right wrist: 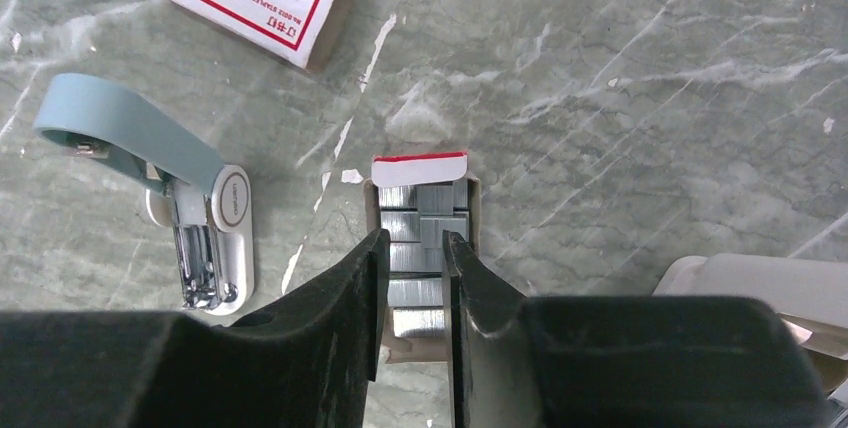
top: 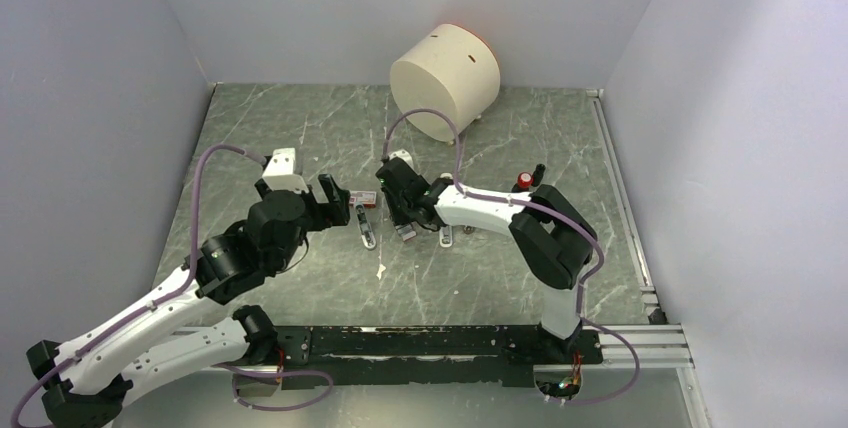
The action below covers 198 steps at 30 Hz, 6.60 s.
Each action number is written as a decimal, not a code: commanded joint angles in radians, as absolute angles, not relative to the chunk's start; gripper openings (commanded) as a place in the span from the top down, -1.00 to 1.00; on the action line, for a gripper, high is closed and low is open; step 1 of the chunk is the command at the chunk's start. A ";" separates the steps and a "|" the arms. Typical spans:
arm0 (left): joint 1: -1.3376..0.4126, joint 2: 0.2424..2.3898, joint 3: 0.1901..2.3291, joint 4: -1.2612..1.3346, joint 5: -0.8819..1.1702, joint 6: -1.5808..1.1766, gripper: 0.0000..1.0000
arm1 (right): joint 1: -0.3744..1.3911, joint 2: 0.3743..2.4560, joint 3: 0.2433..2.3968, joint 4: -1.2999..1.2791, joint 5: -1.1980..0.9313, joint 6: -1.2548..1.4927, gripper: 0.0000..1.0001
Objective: Load the staples into the stapler
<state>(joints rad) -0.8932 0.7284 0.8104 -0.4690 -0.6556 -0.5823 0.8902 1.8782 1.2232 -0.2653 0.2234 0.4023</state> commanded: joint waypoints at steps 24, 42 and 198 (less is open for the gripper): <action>-0.888 0.735 0.825 -0.471 -0.695 -0.578 -0.92 | 0.891 1.906 1.232 -0.283 0.267 0.408 0.24; -0.888 0.738 0.825 -0.470 -0.687 -0.580 -0.91 | 0.882 1.929 1.227 -0.265 0.252 0.413 0.20; -0.888 0.655 0.844 -0.559 -0.730 -0.589 -0.91 | 1.131 1.902 1.236 -0.568 0.238 0.652 0.30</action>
